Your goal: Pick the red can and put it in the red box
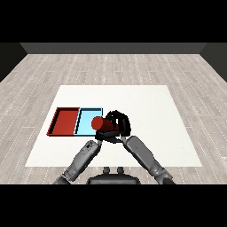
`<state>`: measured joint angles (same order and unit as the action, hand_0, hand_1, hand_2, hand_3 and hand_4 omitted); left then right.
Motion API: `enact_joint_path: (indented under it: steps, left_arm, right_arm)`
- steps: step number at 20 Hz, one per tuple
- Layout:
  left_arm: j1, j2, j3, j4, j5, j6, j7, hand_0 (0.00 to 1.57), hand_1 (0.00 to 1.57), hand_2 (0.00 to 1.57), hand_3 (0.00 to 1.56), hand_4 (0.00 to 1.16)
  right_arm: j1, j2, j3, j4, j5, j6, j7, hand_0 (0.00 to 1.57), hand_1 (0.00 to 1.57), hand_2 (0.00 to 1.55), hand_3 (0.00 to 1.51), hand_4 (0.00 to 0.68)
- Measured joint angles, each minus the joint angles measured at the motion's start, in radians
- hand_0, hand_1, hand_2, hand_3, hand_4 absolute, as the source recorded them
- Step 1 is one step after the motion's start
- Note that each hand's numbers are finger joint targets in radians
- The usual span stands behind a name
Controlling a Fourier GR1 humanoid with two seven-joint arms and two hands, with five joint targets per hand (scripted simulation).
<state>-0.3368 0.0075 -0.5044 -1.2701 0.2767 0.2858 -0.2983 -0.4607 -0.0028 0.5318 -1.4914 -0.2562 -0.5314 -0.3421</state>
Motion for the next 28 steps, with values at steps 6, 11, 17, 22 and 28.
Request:
enact_joint_path:
  steps: [6, 11, 17, 22, 28]
  left_arm:
    - [0.003, -0.003, -0.016, 0.001, 0.049, 0.153, -0.007, 1.57, 1.57, 1.56, 1.48, 1.12]
    - [-0.042, 0.000, -0.053, 0.051, 0.100, 0.237, -0.041, 1.57, 1.57, 1.56, 1.48, 1.12]
    - [-0.038, 0.001, -0.039, 0.056, 0.093, 0.268, -0.052, 1.57, 1.57, 1.56, 1.48, 1.14]
    - [-0.041, 0.001, -0.017, 0.064, 0.107, 0.262, -0.135, 1.57, 1.57, 1.57, 1.51, 1.15]
    - [-0.025, 0.005, -0.007, 0.081, 0.123, 0.278, -0.174, 1.57, 1.57, 1.57, 1.51, 1.15]
  right_arm:
    - [0.038, -0.001, 0.006, 0.001, -0.004, 0.024, -0.031, 1.50, 1.50, 1.45, 1.39, 0.652]
    - [0.029, -0.004, 0.024, -0.007, 0.005, -0.006, -0.017, 1.48, 1.48, 1.44, 1.39, 0.646]
    - [0.025, -0.001, 0.019, 0.010, -0.013, 0.007, -0.035, 1.49, 1.49, 1.44, 1.39, 0.637]
    - [0.012, -0.007, 0.029, -0.007, -0.025, -0.011, 0.008, 0.00, 0.00, 0.00, 0.00, 0.000]
    - [0.020, -0.001, 0.022, -0.001, 0.041, 0.002, 0.077, 0.00, 0.00, 0.00, 0.00, 0.000]
